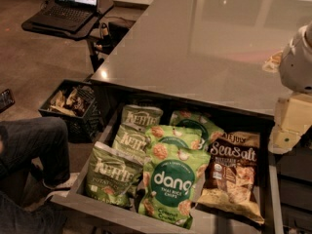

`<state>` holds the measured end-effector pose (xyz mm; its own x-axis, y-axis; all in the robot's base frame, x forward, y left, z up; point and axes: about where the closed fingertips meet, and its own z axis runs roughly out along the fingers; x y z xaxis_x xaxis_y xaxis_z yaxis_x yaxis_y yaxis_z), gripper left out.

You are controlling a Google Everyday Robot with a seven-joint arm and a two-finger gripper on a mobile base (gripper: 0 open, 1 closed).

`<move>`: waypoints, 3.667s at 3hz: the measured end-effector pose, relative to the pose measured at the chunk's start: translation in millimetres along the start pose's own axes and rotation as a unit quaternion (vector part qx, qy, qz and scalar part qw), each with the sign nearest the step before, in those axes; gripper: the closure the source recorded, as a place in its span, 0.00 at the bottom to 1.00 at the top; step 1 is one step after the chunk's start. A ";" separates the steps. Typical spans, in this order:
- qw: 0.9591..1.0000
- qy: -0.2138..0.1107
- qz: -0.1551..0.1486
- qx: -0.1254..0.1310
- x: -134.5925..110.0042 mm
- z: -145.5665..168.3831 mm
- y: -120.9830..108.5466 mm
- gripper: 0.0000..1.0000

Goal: Pick green jalapeno chip bag from top drawer and place on counter

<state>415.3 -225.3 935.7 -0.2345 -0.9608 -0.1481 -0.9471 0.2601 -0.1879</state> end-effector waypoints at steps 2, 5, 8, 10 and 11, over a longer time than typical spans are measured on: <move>1.000 0.005 0.007 0.007 -0.8 13.0 26.4 0.00; 0.998 0.049 0.025 -0.026 21.8 100.6 59.5 0.00; 1.000 0.018 0.005 0.017 28.0 178.4 47.2 0.00; 0.999 0.030 0.002 0.030 33.4 224.1 32.9 0.13; 0.999 0.034 -0.004 0.030 30.0 242.6 27.8 0.11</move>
Offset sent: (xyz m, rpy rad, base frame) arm -0.0631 0.0171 -0.0886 -0.0200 0.1075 -0.0360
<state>435.1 -223.6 690.5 -0.2429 -0.9667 -0.0801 -0.9350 0.2553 -0.2461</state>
